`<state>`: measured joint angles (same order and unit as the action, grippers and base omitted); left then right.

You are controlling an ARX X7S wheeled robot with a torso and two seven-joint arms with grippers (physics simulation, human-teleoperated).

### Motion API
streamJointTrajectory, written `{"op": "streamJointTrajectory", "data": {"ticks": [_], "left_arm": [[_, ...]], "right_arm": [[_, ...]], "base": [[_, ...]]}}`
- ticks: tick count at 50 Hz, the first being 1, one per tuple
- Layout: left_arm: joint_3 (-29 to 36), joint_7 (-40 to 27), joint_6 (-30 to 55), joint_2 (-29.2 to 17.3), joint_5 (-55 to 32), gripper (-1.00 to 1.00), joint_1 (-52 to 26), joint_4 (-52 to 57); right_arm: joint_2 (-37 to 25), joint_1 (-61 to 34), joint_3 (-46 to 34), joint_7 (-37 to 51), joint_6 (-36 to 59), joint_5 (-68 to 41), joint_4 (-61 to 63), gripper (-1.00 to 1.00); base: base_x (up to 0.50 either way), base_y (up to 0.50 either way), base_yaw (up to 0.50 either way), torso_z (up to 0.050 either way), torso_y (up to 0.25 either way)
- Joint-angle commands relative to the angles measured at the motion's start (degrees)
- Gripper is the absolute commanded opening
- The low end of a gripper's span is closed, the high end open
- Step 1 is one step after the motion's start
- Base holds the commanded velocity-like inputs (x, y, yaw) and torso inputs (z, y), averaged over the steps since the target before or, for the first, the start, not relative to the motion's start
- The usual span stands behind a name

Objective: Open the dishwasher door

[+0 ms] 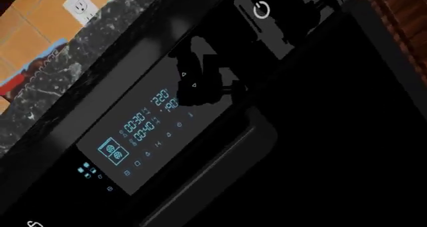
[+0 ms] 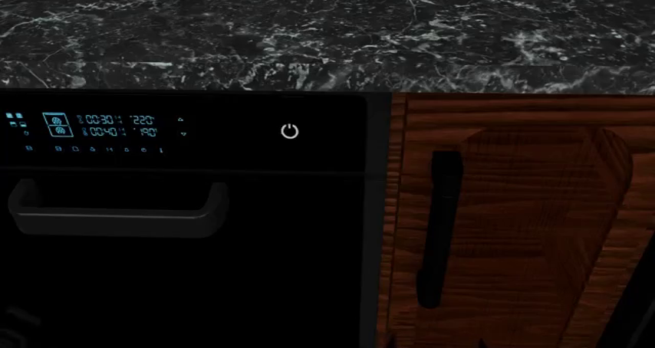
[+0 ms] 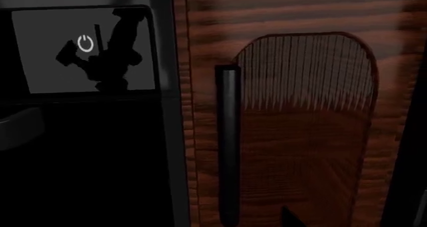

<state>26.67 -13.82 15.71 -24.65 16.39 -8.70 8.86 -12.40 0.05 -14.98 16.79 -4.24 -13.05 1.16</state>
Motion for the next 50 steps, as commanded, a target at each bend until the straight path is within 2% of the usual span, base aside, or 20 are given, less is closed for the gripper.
{"op": "streamJointTrajectory", "data": {"ticks": [1,12,22,28,50], "left_arm": [[3.9,2.3,5.1,-3.3,8.3,1.00,-3.0,2.1],[4.9,3.5,6.5,-3.7,9.3,1.00,-3.7,1.1],[5.9,5.2,8.3,-4.4,10.8,1.00,-4.6,1.6],[7.2,6.6,9.7,-5.0,12.5,1.00,-5.3,1.7],[13.7,12.1,13.3,-5.8,21.6,1.00,-12.6,-2.2]], "right_arm": [[-1.0,0.7,0.9,1.0,0.2,-0.8,2.5,1.00],[-6.9,6.3,8.1,7.5,6.8,-3.6,25.2,1.00],[-9.7,10.1,12.5,10.8,9.4,-5.5,37.0,1.00],[-10.4,11.6,14.0,11.8,9.5,-5.8,40.2,1.00],[-10.1,11.3,13.3,11.6,8.4,-5.9,38.8,1.00]], "base": [[0.00,0.00,0.00,0.000,0.000],[0.00,0.00,0.00,0.000,0.000],[0.00,0.00,0.00,0.000,0.000],[0.00,0.00,0.00,0.000,0.000],[0.00,0.00,0.00,0.000,0.000]]}}
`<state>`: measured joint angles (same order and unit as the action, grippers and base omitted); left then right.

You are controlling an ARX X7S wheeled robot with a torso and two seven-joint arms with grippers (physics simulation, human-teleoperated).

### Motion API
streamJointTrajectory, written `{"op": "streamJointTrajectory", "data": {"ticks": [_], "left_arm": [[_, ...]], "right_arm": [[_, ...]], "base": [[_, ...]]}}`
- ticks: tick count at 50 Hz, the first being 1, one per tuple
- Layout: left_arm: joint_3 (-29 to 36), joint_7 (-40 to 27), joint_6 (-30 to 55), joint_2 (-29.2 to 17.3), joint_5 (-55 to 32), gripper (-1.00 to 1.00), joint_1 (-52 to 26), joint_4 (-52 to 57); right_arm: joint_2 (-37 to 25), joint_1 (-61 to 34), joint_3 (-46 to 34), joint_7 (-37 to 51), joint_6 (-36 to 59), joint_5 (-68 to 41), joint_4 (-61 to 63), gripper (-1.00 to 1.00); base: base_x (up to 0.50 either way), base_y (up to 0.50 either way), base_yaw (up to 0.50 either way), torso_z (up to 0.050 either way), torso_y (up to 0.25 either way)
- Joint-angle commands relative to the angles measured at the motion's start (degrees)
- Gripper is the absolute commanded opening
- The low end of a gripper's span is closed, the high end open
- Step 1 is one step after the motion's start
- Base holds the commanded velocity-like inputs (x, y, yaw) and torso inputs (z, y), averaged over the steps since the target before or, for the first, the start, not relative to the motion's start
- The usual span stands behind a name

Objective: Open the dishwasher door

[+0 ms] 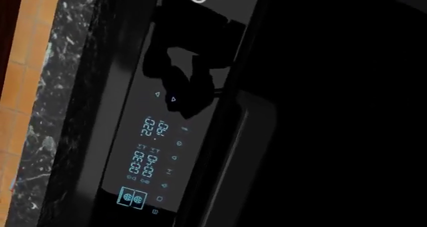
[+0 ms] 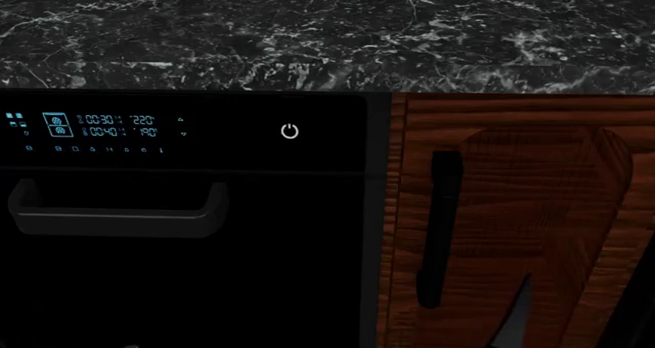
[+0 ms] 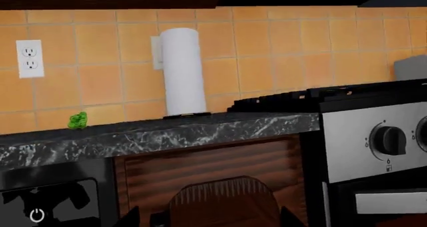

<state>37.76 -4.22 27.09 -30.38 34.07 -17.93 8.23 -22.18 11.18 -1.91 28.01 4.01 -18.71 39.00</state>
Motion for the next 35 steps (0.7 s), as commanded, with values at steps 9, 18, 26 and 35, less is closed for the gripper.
{"op": "streamJointTrajectory", "data": {"ticks": [9,18,26,35], "left_arm": [[4.5,3.8,2.9,1.0,5.7,1.00,-5.5,-4.3],[5.9,4.6,2.1,2.0,5.8,1.00,-7.6,-8.9],[6.7,4.0,1.2,2.5,6.1,1.00,-8.4,-11.2],[7.2,3.1,0.0,3.2,6.2,1.00,-9.8,-14.0]], "right_arm": [[-0.3,0.6,0.4,0.4,-0.7,-0.4,0.6,1.00],[-0.3,0.5,0.3,0.4,-0.9,-0.5,0.3,1.00],[-0.4,0.2,0.0,0.6,-0.6,-0.4,0.4,1.00],[-0.5,0.2,-0.2,0.7,-0.7,-0.3,0.5,1.00]], "base": [[0.00,0.00,0.00,0.000,0.000],[0.00,0.00,0.00,0.000,0.000],[0.00,0.00,0.00,0.000,0.000],[0.00,0.00,0.00,0.000,0.000]]}}
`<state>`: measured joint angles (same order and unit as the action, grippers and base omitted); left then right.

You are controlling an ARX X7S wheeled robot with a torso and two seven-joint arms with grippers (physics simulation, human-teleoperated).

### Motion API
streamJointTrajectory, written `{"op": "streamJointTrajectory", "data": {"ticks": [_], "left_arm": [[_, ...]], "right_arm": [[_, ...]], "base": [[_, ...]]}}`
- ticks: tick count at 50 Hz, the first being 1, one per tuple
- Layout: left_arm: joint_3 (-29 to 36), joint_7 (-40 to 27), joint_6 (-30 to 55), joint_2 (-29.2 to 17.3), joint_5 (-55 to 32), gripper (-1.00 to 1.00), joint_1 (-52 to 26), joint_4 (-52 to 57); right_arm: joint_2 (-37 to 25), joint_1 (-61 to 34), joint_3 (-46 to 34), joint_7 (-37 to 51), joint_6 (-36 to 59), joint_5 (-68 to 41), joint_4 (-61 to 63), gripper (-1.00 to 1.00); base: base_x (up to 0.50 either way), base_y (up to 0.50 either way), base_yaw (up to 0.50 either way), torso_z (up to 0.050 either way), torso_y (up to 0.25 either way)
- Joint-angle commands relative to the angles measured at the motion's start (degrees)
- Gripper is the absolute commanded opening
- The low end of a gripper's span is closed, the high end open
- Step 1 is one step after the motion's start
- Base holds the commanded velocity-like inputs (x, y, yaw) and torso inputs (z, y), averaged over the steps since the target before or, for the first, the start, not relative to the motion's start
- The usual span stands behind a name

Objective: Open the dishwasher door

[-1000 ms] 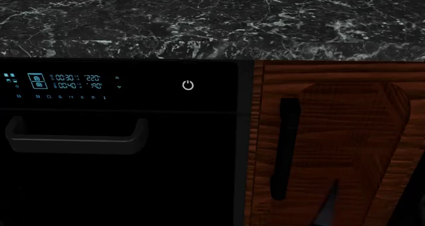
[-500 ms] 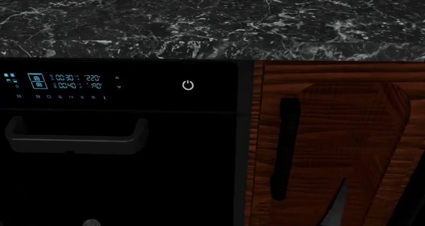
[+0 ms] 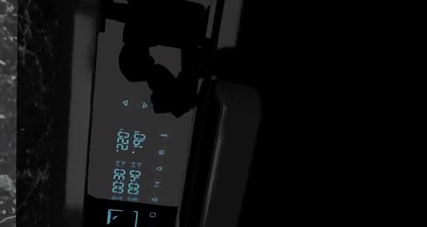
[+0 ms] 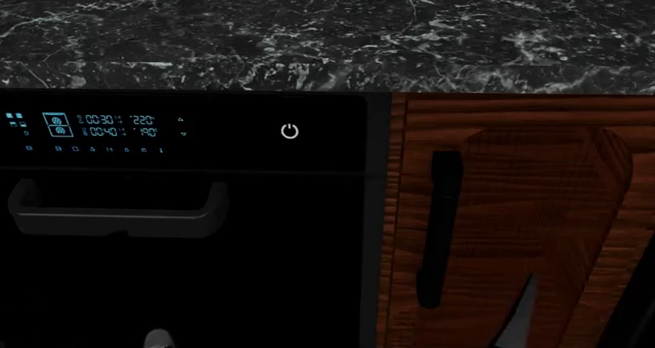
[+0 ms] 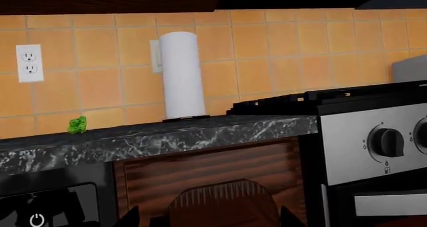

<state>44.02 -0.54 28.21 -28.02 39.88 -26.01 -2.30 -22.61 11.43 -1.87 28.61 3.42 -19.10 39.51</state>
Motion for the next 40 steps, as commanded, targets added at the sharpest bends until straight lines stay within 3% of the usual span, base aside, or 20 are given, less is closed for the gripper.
{"op": "streamJointTrajectory", "data": {"ticks": [1,40], "left_arm": [[1.1,-0.7,-1.2,0.9,0.5,1.00,-1.9,-3.7],[4.5,-2.1,-5.2,5.5,1.3,1.00,-9.8,-17.9]], "right_arm": [[-0.1,0.0,-0.3,0.2,-0.1,0.1,0.0,1.00],[-0.7,0.1,-0.2,0.9,-0.3,-0.2,0.2,1.00]], "base": [[0.00,0.00,0.00,0.000,0.000],[0.00,0.00,0.00,0.000,0.000]]}}
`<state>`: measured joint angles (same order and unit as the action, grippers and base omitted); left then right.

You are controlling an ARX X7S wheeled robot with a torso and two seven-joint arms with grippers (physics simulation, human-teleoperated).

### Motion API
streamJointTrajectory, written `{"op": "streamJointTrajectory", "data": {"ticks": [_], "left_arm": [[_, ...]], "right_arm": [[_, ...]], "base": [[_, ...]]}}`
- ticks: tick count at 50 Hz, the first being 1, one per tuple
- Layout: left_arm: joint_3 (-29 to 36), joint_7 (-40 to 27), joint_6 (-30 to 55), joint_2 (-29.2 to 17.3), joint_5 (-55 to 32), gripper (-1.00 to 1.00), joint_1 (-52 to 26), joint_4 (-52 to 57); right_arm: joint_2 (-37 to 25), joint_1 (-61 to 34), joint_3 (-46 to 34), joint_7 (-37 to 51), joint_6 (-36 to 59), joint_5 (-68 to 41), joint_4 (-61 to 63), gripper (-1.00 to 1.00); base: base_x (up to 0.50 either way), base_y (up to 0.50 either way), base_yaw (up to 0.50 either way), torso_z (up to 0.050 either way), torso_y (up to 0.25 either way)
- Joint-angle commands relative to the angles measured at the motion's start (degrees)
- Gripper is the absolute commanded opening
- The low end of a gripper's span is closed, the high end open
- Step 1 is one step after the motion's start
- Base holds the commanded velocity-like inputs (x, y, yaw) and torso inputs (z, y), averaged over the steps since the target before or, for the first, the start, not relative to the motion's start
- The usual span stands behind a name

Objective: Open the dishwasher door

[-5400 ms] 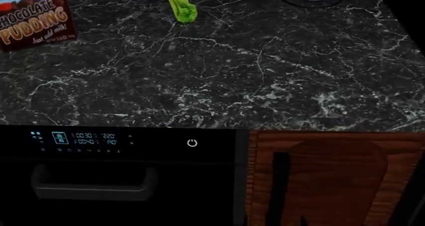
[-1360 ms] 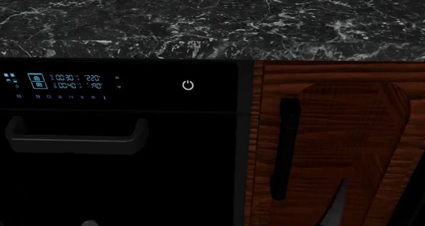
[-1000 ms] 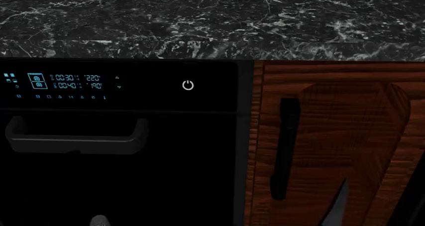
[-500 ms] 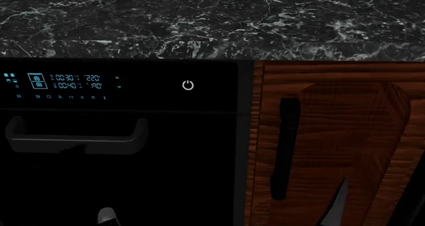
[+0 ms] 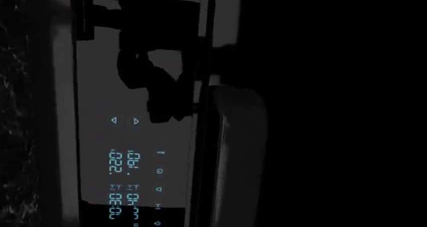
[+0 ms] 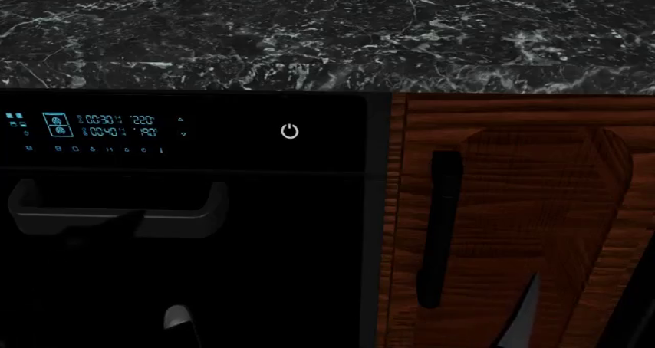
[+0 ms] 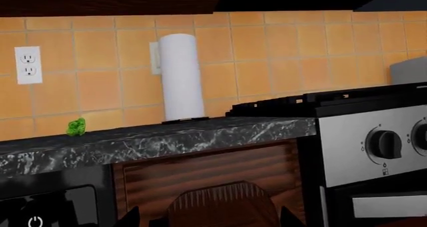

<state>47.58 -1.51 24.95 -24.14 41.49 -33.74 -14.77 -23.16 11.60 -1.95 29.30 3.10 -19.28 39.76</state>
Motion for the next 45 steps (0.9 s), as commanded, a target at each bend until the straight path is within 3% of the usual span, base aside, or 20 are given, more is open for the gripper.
{"op": "streamJointTrajectory", "data": {"ticks": [1,45], "left_arm": [[1.0,-1.4,-2.3,1.9,-0.5,1.00,-2.3,-6.1],[3.4,-8.8,-11.8,9.5,-3.0,1.00,-10.9,-32.4]], "right_arm": [[-0.1,-0.1,-0.1,0.2,0.1,-0.1,0.0,1.00],[-1.1,-0.5,-0.1,1.3,1.1,-0.2,0.6,1.00]], "base": [[0.00,0.00,0.00,0.000,0.000],[0.00,0.00,0.00,0.000,0.000]]}}
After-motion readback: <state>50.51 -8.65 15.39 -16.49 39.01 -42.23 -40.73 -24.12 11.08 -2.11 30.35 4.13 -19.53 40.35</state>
